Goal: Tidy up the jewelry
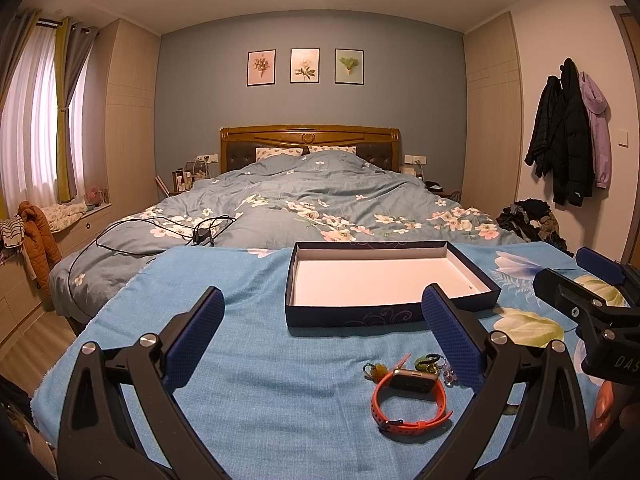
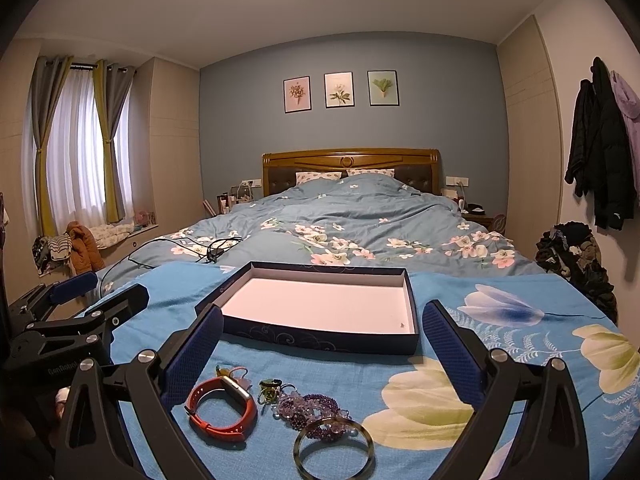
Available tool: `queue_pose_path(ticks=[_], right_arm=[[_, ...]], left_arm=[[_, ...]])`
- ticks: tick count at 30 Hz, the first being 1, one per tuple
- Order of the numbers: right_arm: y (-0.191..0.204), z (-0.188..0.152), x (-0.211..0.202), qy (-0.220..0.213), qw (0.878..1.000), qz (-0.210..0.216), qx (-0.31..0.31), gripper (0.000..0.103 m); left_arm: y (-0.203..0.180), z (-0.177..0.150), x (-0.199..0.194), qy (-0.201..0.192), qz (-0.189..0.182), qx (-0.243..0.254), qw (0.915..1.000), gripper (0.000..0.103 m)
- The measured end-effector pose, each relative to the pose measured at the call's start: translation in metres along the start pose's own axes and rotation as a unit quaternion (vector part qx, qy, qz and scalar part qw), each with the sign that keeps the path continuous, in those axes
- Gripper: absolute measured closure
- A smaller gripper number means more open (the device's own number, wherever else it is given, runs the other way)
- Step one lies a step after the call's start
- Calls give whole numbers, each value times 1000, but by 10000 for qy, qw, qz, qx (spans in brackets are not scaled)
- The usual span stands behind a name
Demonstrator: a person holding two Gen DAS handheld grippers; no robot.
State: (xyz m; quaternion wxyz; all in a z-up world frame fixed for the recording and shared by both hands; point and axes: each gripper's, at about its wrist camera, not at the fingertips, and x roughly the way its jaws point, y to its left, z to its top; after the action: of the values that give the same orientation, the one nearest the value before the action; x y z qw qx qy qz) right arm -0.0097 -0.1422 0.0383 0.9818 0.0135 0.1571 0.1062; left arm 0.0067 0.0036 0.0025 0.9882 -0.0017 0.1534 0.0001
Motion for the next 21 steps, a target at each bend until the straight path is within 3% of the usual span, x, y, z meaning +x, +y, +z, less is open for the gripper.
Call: queue_pose_path(ticks=[21], right_arm=[[-1, -1, 1, 27, 10000, 28, 32, 7]], left_arm=[[-1, 4, 1, -41, -12, -2, 10000, 6]])
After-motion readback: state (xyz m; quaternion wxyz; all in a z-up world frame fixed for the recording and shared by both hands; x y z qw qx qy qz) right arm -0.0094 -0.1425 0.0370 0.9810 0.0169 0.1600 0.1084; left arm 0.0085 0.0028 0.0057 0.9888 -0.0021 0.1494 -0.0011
